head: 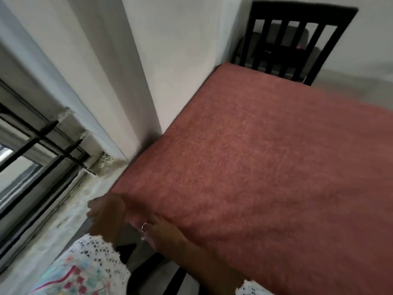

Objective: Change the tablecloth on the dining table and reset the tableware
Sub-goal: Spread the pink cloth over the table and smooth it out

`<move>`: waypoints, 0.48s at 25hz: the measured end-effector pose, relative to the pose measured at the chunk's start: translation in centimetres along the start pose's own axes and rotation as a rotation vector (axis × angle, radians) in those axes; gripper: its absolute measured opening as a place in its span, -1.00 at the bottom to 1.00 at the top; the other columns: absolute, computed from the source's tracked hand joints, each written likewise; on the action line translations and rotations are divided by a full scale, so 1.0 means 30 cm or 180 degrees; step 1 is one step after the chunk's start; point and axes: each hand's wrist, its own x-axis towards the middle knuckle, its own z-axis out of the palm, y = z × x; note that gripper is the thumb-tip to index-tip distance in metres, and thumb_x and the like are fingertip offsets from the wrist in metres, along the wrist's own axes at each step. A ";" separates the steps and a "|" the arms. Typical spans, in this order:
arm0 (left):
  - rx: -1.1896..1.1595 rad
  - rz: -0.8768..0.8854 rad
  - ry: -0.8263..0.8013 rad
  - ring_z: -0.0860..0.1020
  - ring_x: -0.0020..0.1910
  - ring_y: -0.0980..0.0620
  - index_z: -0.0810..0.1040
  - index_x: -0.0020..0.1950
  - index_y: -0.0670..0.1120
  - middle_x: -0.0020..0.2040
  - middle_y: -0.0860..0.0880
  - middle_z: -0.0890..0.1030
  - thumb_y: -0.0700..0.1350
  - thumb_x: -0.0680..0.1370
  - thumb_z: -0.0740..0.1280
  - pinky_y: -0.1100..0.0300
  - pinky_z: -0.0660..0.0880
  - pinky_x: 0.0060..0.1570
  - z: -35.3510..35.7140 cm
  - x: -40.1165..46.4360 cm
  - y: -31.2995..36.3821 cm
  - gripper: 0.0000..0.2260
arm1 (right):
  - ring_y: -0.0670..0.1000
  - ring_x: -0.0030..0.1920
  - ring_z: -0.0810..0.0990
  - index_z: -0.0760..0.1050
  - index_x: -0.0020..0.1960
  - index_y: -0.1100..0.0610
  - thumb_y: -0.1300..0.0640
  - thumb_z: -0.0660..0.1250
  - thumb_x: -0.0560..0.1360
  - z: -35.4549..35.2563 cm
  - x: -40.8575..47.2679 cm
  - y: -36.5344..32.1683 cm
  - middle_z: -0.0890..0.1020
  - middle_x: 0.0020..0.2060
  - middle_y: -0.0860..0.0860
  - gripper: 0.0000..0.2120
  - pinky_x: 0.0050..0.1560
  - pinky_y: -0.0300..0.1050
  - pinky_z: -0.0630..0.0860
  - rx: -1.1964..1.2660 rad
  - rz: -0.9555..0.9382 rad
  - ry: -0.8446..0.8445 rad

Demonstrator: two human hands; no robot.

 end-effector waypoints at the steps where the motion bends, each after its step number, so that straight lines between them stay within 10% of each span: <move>1: -0.0116 -0.0119 0.0109 0.36 0.31 -0.26 0.38 0.32 -0.26 0.27 -0.26 0.42 -0.19 0.56 0.18 -0.06 0.24 0.31 0.001 -0.022 0.008 -0.66 | 0.12 -0.16 0.63 0.58 0.07 0.10 0.14 0.48 0.35 -0.051 -0.007 -0.005 0.61 -0.06 0.11 -0.69 -0.29 -0.16 0.54 0.0260 0.0253 -0.0219; 4: 0.0203 0.1059 0.0363 0.26 0.37 -0.26 0.35 0.35 -0.28 0.36 -0.28 0.32 -0.14 0.55 0.22 -0.15 0.19 0.32 0.004 -0.223 -0.009 -0.60 | 0.05 0.08 0.55 0.53 0.16 0.05 0.06 0.22 0.51 -0.214 -0.130 0.082 0.58 0.11 0.05 -0.74 -0.04 -0.12 0.57 -0.0069 0.0636 0.0079; 7: 0.1057 0.2844 -0.0592 0.04 0.51 -0.20 0.27 0.45 -0.15 0.53 -0.18 0.12 0.14 0.58 0.13 -0.32 -0.07 0.37 0.075 -0.360 -0.094 -0.46 | 0.04 0.39 0.28 0.50 0.19 -0.03 -0.15 0.10 0.54 -0.315 -0.381 0.268 0.50 0.27 0.03 -0.65 0.29 0.12 0.40 -0.1019 0.1553 0.0253; 12: 0.1483 0.2663 -0.0617 -0.20 0.52 -0.17 -0.06 0.55 0.07 0.56 -0.11 -0.15 0.37 0.51 -0.06 -0.45 -0.21 0.30 0.131 -0.362 -0.138 -0.32 | 0.14 0.53 -0.10 -0.01 0.53 -0.09 -0.30 -0.19 0.55 -0.372 -0.754 0.360 -0.04 0.54 0.05 -0.40 0.37 0.33 -0.04 -0.1573 0.2676 -0.0065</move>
